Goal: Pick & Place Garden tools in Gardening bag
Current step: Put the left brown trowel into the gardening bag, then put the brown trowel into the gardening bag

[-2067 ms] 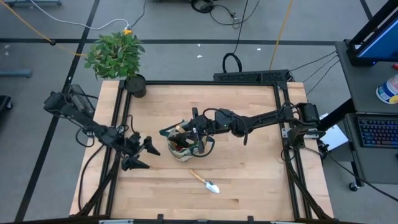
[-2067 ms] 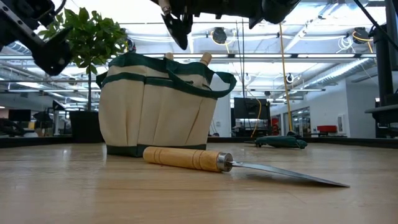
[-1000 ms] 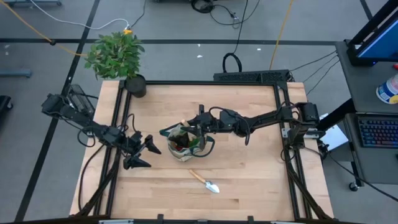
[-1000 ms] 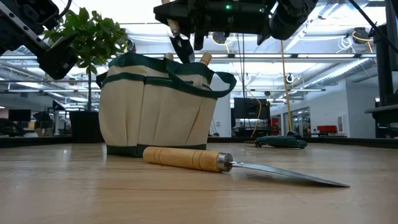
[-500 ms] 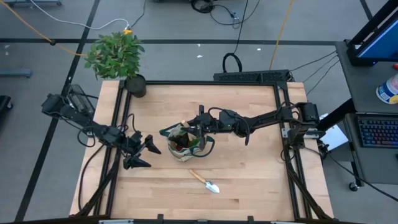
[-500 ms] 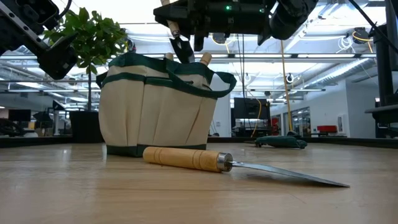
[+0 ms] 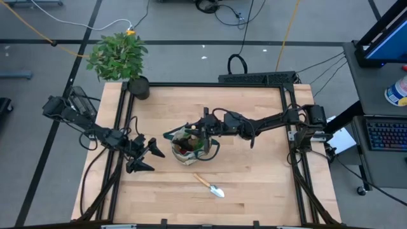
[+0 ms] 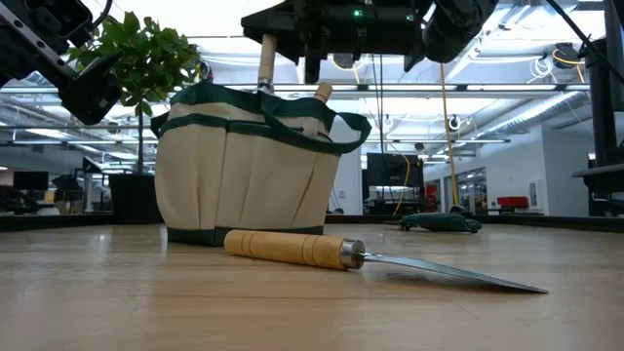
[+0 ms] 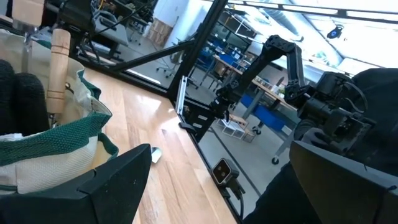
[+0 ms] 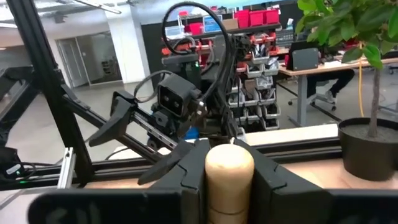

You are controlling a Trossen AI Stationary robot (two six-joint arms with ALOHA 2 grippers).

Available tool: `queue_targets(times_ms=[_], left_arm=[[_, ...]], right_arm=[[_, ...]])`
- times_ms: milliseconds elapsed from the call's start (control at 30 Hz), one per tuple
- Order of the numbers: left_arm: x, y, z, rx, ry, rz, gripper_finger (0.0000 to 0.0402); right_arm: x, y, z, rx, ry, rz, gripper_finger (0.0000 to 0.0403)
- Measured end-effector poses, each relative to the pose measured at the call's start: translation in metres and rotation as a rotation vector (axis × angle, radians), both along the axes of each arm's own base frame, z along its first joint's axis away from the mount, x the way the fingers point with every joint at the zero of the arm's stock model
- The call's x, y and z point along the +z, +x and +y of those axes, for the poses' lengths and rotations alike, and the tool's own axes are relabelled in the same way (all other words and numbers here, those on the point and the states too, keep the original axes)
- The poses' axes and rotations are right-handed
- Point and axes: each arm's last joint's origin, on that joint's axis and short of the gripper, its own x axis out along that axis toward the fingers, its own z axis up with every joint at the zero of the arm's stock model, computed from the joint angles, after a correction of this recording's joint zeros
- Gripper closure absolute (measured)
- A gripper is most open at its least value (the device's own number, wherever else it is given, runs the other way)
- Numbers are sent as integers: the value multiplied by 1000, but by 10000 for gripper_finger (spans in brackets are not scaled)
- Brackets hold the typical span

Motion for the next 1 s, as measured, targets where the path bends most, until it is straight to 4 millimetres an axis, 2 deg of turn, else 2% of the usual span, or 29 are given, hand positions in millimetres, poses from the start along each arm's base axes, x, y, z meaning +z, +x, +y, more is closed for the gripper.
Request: queue_targets(times_ms=[333, 700, 1000], left_arm=[[0, 0, 0, 0, 0, 1, 11], [0, 0, 0, 0, 4, 0, 11], [-1, 0, 0, 0, 7, 3, 11]], right_arm=[[-3, 0, -2, -36, 2, 27, 323], [-4, 0, -4, -52, -16, 36, 398], [-4, 0, -5, -55, -23, 36, 393]])
